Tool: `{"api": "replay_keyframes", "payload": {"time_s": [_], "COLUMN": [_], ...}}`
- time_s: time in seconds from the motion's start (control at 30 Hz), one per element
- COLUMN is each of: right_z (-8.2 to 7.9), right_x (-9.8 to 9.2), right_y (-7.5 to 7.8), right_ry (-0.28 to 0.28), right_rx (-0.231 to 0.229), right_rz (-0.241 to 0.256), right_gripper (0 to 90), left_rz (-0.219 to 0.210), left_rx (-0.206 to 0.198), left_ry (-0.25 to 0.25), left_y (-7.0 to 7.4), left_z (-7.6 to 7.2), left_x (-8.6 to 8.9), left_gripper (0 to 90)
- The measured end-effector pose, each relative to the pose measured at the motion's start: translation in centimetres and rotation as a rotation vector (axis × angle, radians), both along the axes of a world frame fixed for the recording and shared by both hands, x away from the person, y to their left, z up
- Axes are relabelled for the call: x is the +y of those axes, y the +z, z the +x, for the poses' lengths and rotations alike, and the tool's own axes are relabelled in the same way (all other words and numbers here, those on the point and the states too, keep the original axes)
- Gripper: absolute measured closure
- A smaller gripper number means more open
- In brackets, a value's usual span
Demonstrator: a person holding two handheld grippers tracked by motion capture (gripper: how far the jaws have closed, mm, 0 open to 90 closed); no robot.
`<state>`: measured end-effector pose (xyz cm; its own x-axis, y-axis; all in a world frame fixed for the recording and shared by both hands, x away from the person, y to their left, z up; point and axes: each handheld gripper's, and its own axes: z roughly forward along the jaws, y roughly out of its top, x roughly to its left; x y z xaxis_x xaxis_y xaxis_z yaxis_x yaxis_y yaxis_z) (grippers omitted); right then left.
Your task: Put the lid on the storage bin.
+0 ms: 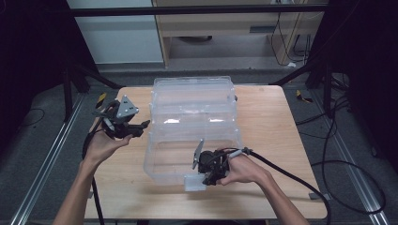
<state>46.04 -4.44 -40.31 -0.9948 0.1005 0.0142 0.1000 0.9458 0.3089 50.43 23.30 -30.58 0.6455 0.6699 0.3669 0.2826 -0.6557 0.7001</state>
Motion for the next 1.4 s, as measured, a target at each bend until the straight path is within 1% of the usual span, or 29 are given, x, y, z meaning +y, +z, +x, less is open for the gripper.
{"api": "replay_keyframes", "payload": {"time_s": [0.13,0.3,0.4,0.6,0.7,0.77,0.83,0.87,0.93,1.0,1.13,1.23,1.37,1.4], "right_z": [0.0,0.0,0.0,0.0,0.0,0.0,-0.1,0.0,0.0,-0.1,-0.1,-0.1,-0.1,-0.1], "right_x": [0.0,0.0,0.0,0.0,0.0,0.0,0.0,0.0,0.0,0.0,0.0,-0.1,-0.1,-0.1], "right_y": [0.0,0.0,0.0,0.1,0.1,0.1,0.1,0.1,0.1,0.1,0.1,0.1,0.1,0.1], "right_ry": [-0.005,0.001,-0.002,0.003,0.003,0.005,0.0,0.003,0.005,-0.003,0.0,0.002,0.005,0.005], "right_rx": [0.004,0.002,0.002,-0.001,-0.002,-0.003,0.001,0.0,-0.001,0.001,-0.001,-0.003,-0.003,-0.003], "right_rz": [0.001,0.003,0.002,0.0,0.0,-0.001,-0.005,-0.006,-0.001,-0.002,-0.004,-0.004,-0.004,-0.004], "right_gripper": [64.8,64.9,65.0,65.1,65.1,65.2,65.2,65.3,65.3,65.4,65.4,65.3,65.4,65.4], "left_rz": [0.031,0.077,0.095,0.137,0.148,0.167,0.174,0.182,0.198,0.197,0.214,0.24,0.29,0.292], "left_rx": [-0.003,-0.002,-0.006,-0.012,-0.005,-0.007,-0.006,0.0,0.007,0.009,0.016,0.018,0.032,0.029], "left_ry": [-0.017,-0.055,-0.085,-0.126,-0.143,-0.16,-0.176,-0.176,-0.193,-0.207,-0.228,-0.242,-0.254,-0.259], "left_y": [0.6,1.3,1.6,2.3,2.5,2.7,2.7,2.6,2.6,2.5,2.6,2.6,2.6,2.5], "left_z": [0.4,1.0,1.3,1.9,2.2,2.5,2.8,3.0,3.3,3.6,4.0,4.4,4.8,4.9], "left_x": [-0.8,-1.9,-2.5,-3.8,-4.3,-4.7,-5.1,-5.3,-5.7,-6.1,-6.9,-7.4,-8.1,-8.2], "left_gripper": [38.8,39.1,39.2,39.1,39.2,39.2,39.2,39.2,39.2,39.3,39.5,39.6,39.8,39.9]}}
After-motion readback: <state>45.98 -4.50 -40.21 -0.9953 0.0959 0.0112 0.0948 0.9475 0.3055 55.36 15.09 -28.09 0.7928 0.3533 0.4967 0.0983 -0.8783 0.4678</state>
